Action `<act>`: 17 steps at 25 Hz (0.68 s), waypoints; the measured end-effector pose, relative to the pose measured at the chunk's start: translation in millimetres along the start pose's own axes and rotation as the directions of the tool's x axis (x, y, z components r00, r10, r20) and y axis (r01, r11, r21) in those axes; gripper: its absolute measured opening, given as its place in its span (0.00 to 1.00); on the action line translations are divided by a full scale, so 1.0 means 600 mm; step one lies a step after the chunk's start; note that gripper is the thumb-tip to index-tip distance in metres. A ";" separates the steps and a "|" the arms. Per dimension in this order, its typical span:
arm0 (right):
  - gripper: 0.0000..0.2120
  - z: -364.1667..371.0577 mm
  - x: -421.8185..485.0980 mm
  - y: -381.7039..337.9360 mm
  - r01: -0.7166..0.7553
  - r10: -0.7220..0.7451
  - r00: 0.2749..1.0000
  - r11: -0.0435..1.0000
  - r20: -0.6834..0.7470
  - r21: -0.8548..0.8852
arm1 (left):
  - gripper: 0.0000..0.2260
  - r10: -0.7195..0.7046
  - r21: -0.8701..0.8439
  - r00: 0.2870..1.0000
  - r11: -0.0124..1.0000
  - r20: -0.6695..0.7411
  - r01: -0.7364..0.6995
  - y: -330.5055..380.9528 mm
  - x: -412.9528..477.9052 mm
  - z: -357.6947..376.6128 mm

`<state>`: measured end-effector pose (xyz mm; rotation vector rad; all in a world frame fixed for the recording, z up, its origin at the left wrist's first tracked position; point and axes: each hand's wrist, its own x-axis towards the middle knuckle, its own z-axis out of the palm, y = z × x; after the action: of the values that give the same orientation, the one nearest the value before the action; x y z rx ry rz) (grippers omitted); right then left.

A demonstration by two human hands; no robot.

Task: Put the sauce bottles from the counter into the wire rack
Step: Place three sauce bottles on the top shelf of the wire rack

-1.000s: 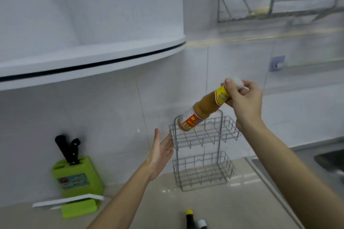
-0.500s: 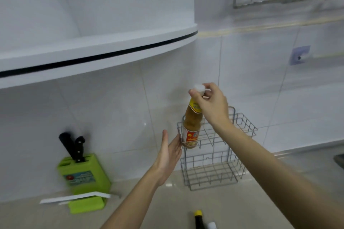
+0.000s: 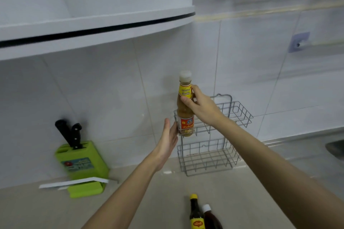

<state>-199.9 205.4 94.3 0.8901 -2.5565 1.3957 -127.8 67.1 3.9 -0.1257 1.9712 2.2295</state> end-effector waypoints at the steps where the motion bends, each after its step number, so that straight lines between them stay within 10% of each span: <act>1: 0.21 -0.003 0.002 0.003 -0.022 0.022 1.000 0.999 0.010 0.031 | 0.35 0.002 0.009 1.000 1.000 0.001 -0.002 0.002 0.004 0.001; 7: 0.16 0.052 -0.146 0.097 0.002 0.001 0.945 1.000 -0.328 0.009 | 0.28 -0.181 0.296 0.970 0.929 -0.160 0.222 -0.093 -0.025 -0.023; 10: 0.08 0.117 -0.286 0.189 -0.214 0.207 0.976 0.970 -0.064 -0.115 | 0.17 -0.313 0.660 0.944 0.689 -0.102 0.300 -0.171 -0.039 -0.030; 13: 0.16 0.161 -0.377 0.252 -0.496 0.552 0.813 0.823 0.184 -0.278 | 0.16 -0.379 0.803 0.920 0.514 -0.102 0.301 -0.238 -0.040 -0.009; 17: 0.24 0.185 -0.412 0.272 -0.556 0.670 0.626 0.742 0.399 -0.374 | 0.19 -0.363 0.851 0.920 0.428 -0.145 0.303 -0.294 -0.032 0.022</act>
<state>-62.2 294.2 -176.7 0.3554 -3.6004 1.0200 -77.2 99.5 -163.3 -0.2787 2.4880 0.7801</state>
